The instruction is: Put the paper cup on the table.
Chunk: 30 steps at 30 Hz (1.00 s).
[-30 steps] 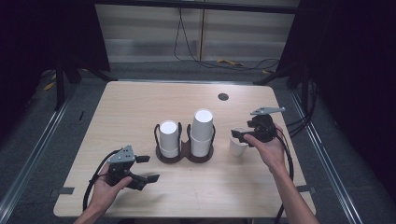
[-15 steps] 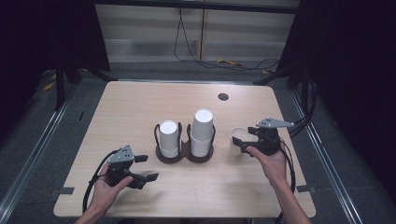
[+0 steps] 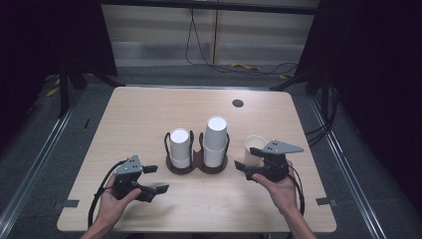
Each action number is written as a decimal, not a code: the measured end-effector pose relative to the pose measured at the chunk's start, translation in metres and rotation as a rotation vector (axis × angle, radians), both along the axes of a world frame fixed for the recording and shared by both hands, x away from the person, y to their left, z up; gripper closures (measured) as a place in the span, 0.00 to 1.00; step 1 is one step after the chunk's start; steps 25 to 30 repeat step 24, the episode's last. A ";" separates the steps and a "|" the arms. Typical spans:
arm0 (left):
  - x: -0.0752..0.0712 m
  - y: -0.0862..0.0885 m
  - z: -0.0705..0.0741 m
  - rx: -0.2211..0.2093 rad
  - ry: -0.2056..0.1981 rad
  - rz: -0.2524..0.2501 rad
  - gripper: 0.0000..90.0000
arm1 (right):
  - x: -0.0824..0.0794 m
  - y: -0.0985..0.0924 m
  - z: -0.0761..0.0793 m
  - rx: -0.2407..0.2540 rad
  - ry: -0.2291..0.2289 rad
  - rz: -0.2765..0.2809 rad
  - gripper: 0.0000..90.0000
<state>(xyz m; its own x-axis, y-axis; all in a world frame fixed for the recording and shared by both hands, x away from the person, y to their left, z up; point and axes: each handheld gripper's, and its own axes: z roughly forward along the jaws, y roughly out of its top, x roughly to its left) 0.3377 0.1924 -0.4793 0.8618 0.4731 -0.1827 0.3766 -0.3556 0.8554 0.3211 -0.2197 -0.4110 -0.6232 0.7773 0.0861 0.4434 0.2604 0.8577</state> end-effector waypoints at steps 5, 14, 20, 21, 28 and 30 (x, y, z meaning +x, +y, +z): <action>-0.001 0.000 0.001 -0.006 -0.005 -0.002 0.17 | -0.006 0.010 -0.008 0.021 0.014 0.034 0.27; -0.002 0.004 -0.001 -0.012 -0.010 0.021 0.17 | -0.010 0.026 -0.033 0.052 0.090 0.103 0.22; -0.002 0.004 -0.004 -0.060 0.008 0.057 0.18 | -0.012 0.038 -0.043 0.012 0.105 0.133 0.20; -0.002 0.003 -0.005 -0.062 0.017 0.059 0.18 | -0.012 0.039 -0.045 0.004 0.112 0.136 0.20; -0.002 0.000 -0.007 -0.057 0.019 0.051 0.18 | -0.009 0.039 -0.052 -0.014 0.134 0.124 0.18; -0.002 0.000 -0.007 -0.057 0.019 0.051 0.18 | -0.009 0.039 -0.052 -0.014 0.134 0.124 0.18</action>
